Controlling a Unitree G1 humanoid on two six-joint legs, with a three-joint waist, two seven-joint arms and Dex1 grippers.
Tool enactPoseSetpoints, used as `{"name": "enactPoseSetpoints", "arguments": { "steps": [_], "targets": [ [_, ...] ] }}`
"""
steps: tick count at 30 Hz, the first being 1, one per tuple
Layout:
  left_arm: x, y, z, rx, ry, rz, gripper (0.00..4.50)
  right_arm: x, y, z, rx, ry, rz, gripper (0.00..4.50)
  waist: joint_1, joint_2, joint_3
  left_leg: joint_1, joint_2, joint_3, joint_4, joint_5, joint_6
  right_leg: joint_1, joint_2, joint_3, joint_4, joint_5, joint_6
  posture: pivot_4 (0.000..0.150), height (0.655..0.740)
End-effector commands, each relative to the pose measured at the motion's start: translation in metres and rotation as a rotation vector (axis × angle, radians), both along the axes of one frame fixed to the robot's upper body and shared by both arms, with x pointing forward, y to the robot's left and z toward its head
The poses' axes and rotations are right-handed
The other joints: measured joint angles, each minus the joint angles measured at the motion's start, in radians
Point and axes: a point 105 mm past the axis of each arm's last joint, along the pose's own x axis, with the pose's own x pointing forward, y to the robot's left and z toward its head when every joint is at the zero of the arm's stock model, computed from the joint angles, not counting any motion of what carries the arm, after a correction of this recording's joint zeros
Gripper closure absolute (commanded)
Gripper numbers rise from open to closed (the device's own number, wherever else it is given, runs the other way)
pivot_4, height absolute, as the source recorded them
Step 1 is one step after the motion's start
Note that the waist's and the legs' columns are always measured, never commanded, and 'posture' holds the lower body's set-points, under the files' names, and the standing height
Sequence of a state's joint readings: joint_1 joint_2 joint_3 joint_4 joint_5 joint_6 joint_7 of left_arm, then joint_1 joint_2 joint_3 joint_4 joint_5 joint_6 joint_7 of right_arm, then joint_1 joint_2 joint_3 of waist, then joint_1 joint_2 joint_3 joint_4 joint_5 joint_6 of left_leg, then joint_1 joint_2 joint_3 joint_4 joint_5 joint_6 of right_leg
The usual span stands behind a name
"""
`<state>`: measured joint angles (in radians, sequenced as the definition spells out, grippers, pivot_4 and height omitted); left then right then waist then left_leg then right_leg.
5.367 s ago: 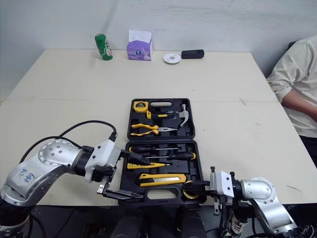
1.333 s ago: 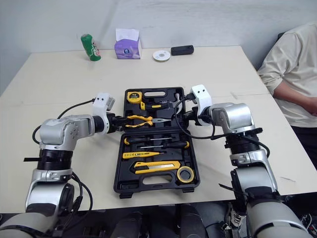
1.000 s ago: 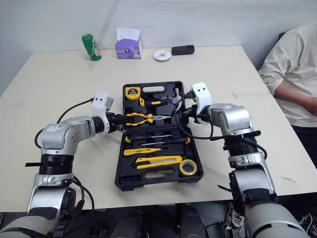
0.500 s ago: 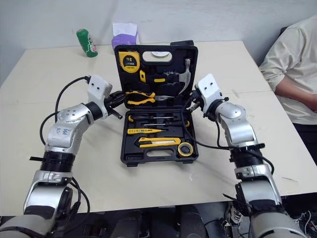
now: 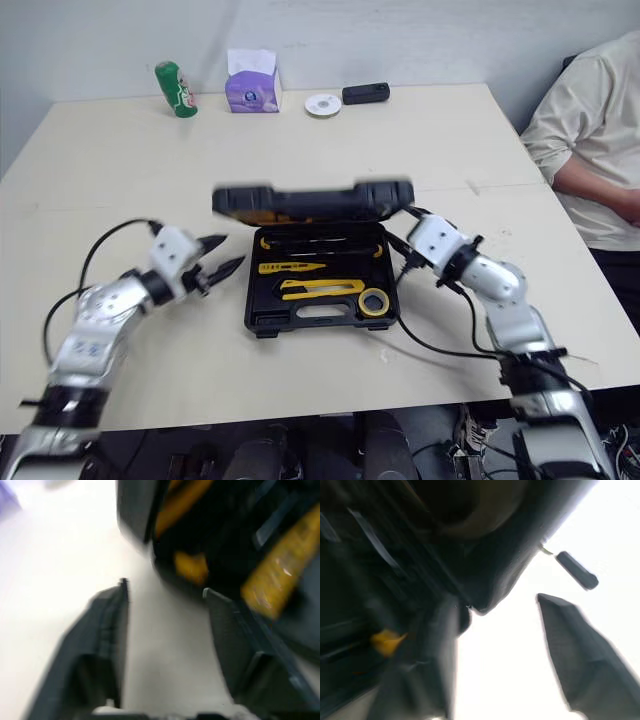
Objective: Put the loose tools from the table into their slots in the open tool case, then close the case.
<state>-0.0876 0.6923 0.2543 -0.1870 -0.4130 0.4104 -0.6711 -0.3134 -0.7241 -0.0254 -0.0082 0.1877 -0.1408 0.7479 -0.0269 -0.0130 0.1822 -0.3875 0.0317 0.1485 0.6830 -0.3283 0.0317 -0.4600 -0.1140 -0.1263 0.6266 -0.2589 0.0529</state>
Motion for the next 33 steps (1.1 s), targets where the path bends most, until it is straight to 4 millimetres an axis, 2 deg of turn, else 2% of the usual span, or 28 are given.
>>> {"name": "enactPoseSetpoints", "arguments": {
  "steps": [1, 2, 3, 5, 6, 7, 9, 11, 12, 15, 18, 20, 21, 23, 24, 29, 30, 33],
  "targets": [
    [-0.050, 0.029, 0.031, -0.052, 0.111, -0.052, 0.15, -0.047, -0.027, 0.025, 0.010, 0.176, 0.087, 0.22, 0.002, 0.000, 0.001, 0.002, 0.000, -0.001, 0.000, 0.000, 0.000, 0.002, 0.000, -0.001, -0.001, 0.000, 0.000, 0.150, 0.7278],
    [-0.062, 0.042, 0.034, -0.040, 0.141, -0.033, 0.15, -0.060, -0.040, 0.018, -0.019, 0.273, 0.079, 0.22, 0.005, 0.000, 0.001, 0.003, 0.000, -0.002, 0.000, 0.000, 0.001, 0.006, 0.000, -0.002, -0.003, 0.000, 0.000, 0.150, 0.7278],
    [-0.067, 0.064, 0.039, -0.039, 0.158, 0.048, 0.15, -0.074, -0.056, 0.011, -0.043, 0.379, 0.055, 0.22, 0.010, 0.001, 0.002, 0.010, 0.000, -0.004, 0.000, -0.002, 0.001, 0.013, 0.000, -0.004, -0.008, 0.000, 0.000, 0.150, 0.7278],
    [-0.068, 0.097, 0.050, -0.052, 0.138, 0.180, 0.15, -0.090, -0.076, 0.004, -0.030, 0.490, 0.006, 0.22, 0.027, 0.000, 0.002, 0.020, 0.001, -0.006, -0.001, -0.012, 0.007, 0.023, 0.000, -0.006, -0.012, -0.002, -0.002, 0.150, 0.7278],
    [-0.066, 0.110, 0.053, -0.051, 0.130, 0.224, 0.15, -0.095, -0.084, -0.001, -0.022, 0.524, -0.019, 0.22, 0.029, 0.001, 0.001, 0.023, 0.001, -0.009, -0.001, -0.015, 0.002, 0.028, 0.000, -0.008, -0.015, -0.003, -0.003, 0.150, 0.7278],
    [-0.065, 0.117, 0.054, -0.049, 0.124, 0.241, 0.15, -0.097, -0.089, -0.005, -0.018, 0.541, -0.036, 0.22, 0.030, 0.001, 0.001, 0.023, 0.003, -0.010, -0.002, -0.015, 0.001, 0.031, 0.001, -0.009, -0.021, -0.004, -0.004, 0.150, 0.7278],
    [-0.059, 0.117, 0.054, -0.051, 0.117, 0.234, 0.15, -0.099, -0.091, -0.011, -0.012, 0.549, -0.047, 0.22, 0.029, 0.004, 0.001, 0.023, 0.004, -0.010, -0.002, -0.015, 0.001, 0.033, 0.002, -0.009, -0.025, -0.003, -0.006, 0.150, 0.7278],
    [-0.054, 0.106, 0.052, -0.046, 0.118, 0.190, 0.15, -0.099, -0.089, -0.014, 0.015, 0.556, -0.049, 0.22, 0.029, 0.004, 0.001, 0.021, 0.004, -0.010, -0.004, -0.015, 0.001, 0.032, 0.001, -0.008, -0.026, -0.003, -0.007, 0.150, 0.7278],
    [-0.051, 0.101, 0.051, -0.043, 0.120, 0.169, 0.15, -0.099, -0.087, -0.015, 0.023, 0.558, -0.046, 0.22, 0.029, 0.004, 0.001, 0.021, 0.004, -0.009, -0.004, -0.015, 0.001, 0.031, 0.001, -0.008, -0.025, 0.000, -0.002, 0.150, 0.7278],
    [-0.042, 0.086, 0.050, -0.023, 0.119, 0.114, 0.15, -0.102, -0.076, -0.015, 0.040, 0.560, -0.019, 0.22, 0.029, 0.004, 0.001, 0.018, 0.003, -0.007, -0.005, -0.015, -0.007, 0.024, 0.000, -0.007, -0.019, 0.000, -0.002, 0.150, 0.7278],
    [-0.034, 0.080, 0.054, -0.026, 0.101, 0.089, 0.15, -0.104, -0.068, -0.014, 0.051, 0.563, -0.001, 0.22, 0.030, 0.004, 0.001, 0.015, 0.003, -0.003, -0.005, -0.012, -0.002, 0.018, 0.001, -0.006, -0.015, -0.001, -0.004, 0.150, 0.7278],
    [-0.028, 0.075, 0.057, -0.035, 0.088, 0.056, 0.69, -0.105, -0.064, -0.016, 0.051, 0.568, 0.003, 0.22, 0.029, 0.003, 0.001, 0.015, 0.003, -0.002, -0.004, -0.012, -0.002, 0.018, 0.001, -0.005, -0.015, -0.001, -0.003, 0.150, 0.7278],
    [-0.024, 0.070, 0.056, -0.032, 0.085, 0.030, 0.98, -0.106, -0.061, -0.018, 0.045, 0.575, 0.015, 0.46, 0.029, 0.003, 0.001, 0.016, 0.003, -0.001, -0.004, -0.012, -0.001, 0.018, 0.001, -0.005, -0.015, -0.001, -0.003, 0.150, 0.7278],
    [-0.015, 0.059, 0.053, -0.017, 0.091, -0.022, 1.86, -0.110, -0.051, -0.023, 0.039, 0.595, 0.053, 1.02, 0.029, 0.003, 0.001, 0.017, 0.002, -0.001, -0.004, -0.011, -0.002, 0.019, 0.001, -0.003, -0.015, 0.000, -0.001, 0.150, 0.7278],
    [-0.012, 0.055, 0.051, -0.010, 0.093, -0.038, 2.28, -0.111, -0.047, -0.024, 0.039, 0.601, 0.065, 1.47, 0.030, 0.003, 0.001, 0.018, 0.002, -0.001, -0.004, -0.012, -0.005, 0.019, 0.001, -0.003, -0.014, 0.001, -0.001, 0.150, 0.7278],
    [0.031, 0.028, 0.046, 0.052, 0.079, -0.131, 4.50, -0.116, -0.017, -0.034, 0.029, 0.641, 0.174, 4.02, 0.042, 0.002, 0.001, 0.017, 0.001, -0.001, -0.002, -0.010, -0.006, 0.018, 0.001, -0.003, -0.010, 0.001, -0.002, 0.150, 0.7278],
    [0.040, 0.023, 0.047, 0.056, 0.073, -0.144, 4.50, -0.116, -0.013, -0.036, 0.023, 0.649, 0.188, 4.46, 0.047, 0.002, 0.001, 0.017, 0.001, -0.001, -0.002, -0.009, -0.005, 0.018, 0.001, -0.003, -0.009, 0.001, -0.002, 0.150, 0.7278],
    [0.071, 0.000, 0.050, 0.025, 0.068, -0.182, 4.50, -0.112, -0.002, -0.049, -0.006, 0.664, 0.224, 4.46, 0.052, 0.000, 0.001, 0.016, 0.000, 0.001, -0.001, -0.007, -0.001, 0.017, 0.001, -0.003, -0.009, 0.001, -0.002, 0.150, 0.7278]
  ]
}}
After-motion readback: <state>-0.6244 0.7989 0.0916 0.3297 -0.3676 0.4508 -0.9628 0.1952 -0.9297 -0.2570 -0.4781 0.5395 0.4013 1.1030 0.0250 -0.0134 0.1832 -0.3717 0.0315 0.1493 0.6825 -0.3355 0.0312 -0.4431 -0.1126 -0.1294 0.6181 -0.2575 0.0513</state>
